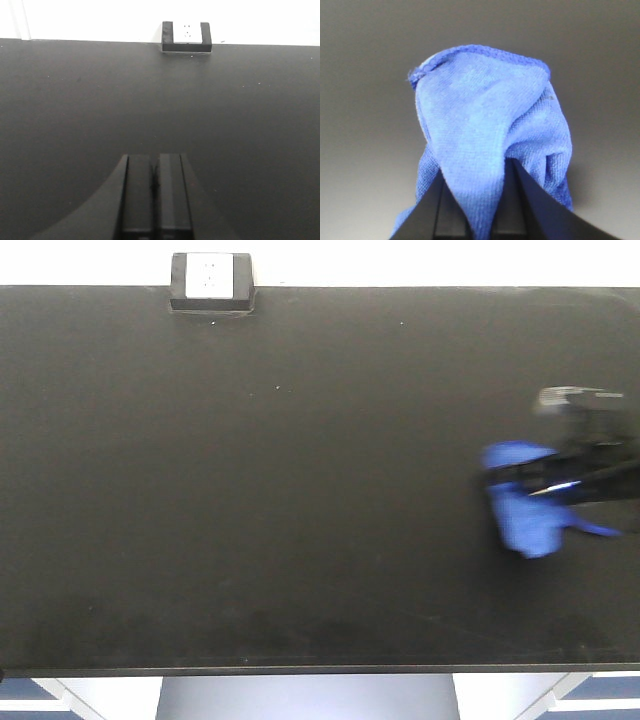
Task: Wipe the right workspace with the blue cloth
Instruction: 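Drag the cloth across the counter away from and back toward the right gripper's start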
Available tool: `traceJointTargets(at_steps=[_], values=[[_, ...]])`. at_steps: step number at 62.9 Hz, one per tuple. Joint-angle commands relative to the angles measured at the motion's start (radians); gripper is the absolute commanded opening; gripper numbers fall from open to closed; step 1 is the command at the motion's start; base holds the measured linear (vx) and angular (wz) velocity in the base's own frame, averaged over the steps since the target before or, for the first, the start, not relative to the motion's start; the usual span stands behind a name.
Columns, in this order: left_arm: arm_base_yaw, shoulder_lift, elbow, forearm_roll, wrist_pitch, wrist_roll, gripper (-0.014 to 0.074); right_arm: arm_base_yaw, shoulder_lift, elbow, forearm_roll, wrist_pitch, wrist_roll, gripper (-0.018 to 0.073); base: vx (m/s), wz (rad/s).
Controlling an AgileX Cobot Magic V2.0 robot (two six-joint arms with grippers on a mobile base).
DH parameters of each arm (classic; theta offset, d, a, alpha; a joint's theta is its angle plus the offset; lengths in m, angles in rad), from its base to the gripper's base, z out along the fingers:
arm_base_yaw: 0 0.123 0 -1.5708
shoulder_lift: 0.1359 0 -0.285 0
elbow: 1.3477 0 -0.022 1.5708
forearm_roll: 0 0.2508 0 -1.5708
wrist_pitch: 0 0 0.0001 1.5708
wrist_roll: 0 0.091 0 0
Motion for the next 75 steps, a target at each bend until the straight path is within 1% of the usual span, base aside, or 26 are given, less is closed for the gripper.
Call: traceJointTargets(at_steps=[1, 2, 6, 8, 12, 16, 21, 28, 29, 37, 43, 46, 51, 61, 69, 75], values=[[-0.004, -0.016, 0.03, 0.001, -0.079, -0.008, -0.0006, 0.149, -0.037, -0.02, 0.035, 0.004, -0.057, -0.0003, 0.0, 0.0], [-0.004, -0.016, 0.03, 0.001, -0.079, -0.008, -0.0006, 0.19, -0.037, -0.02, 0.035, -0.002, -0.06, -0.0003, 0.0, 0.0], [-0.004, -0.016, 0.03, 0.001, -0.079, -0.008, -0.0006, 0.3, -0.037, -0.02, 0.033, -0.041, -0.06, -0.0003, 0.0, 0.0], [-0.004, -0.016, 0.03, 0.001, -0.079, -0.008, -0.0006, 0.338, -0.037, -0.02, 0.028, -0.06, -0.06, -0.0003, 0.0, 0.0], [-0.004, -0.016, 0.03, 0.001, -0.079, -0.008, -0.0006, 0.388, -0.037, -0.02, 0.011, -0.103, -0.06, -0.0003, 0.0, 0.0], [-0.004, -0.016, 0.03, 0.001, -0.079, -0.008, -0.0006, 0.394, -0.037, -0.02, -0.015, -0.133, -0.059, -0.0003, 0.0, 0.0], [-0.004, -0.016, 0.03, 0.001, -0.079, -0.008, -0.0006, 0.347, -0.037, -0.02, -0.051, -0.15, -0.059, -0.0003, 0.0, 0.0], [-0.004, -0.016, 0.03, 0.001, -0.079, -0.008, -0.0006, 0.207, -0.037, -0.02, -0.077, -0.139, -0.058, -0.0003, 0.0, 0.0], [-0.004, -0.016, 0.03, 0.001, -0.079, -0.008, -0.0006, 0.174, -0.037, -0.02, -0.079, -0.136, -0.058, -0.0003, 0.0, 0.0], [-0.004, -0.016, 0.03, 0.001, -0.079, -0.008, -0.0006, -0.007, -0.037, -0.02, -0.078, -0.094, -0.058, -0.0003, 0.0, 0.0], [-0.004, -0.016, 0.03, 0.001, -0.079, -0.008, -0.0006, -0.11, -0.037, -0.02, -0.078, -0.066, -0.059, 0.0, 0.0, 0.0], [-0.004, -0.016, 0.03, 0.001, -0.079, -0.008, -0.0006, -0.143, -0.037, -0.02, -0.067, -0.063, -0.058, 0.0003, 0.0, 0.0], [-0.004, -0.016, 0.03, 0.001, -0.079, -0.008, -0.0006, -0.175, -0.037, -0.02, -0.037, -0.063, -0.058, 0.0022, 0.0, 0.0], [-0.004, -0.016, 0.03, 0.001, -0.079, -0.008, -0.0006, -0.168, -0.055, -0.02, -0.021, -0.063, -0.084, 0.0121, 0.0, 0.0], [-0.004, -0.016, 0.03, 0.001, -0.079, -0.008, -0.0006, -0.168, -0.077, -0.026, -0.012, -0.059, -0.095, 0.025, 0.0, 0.0], [-0.004, -0.016, 0.03, 0.001, -0.079, -0.008, -0.0006, -0.168, -0.105, -0.026, -0.01, -0.061, -0.095, 0.0365, 0.0, 0.0]])
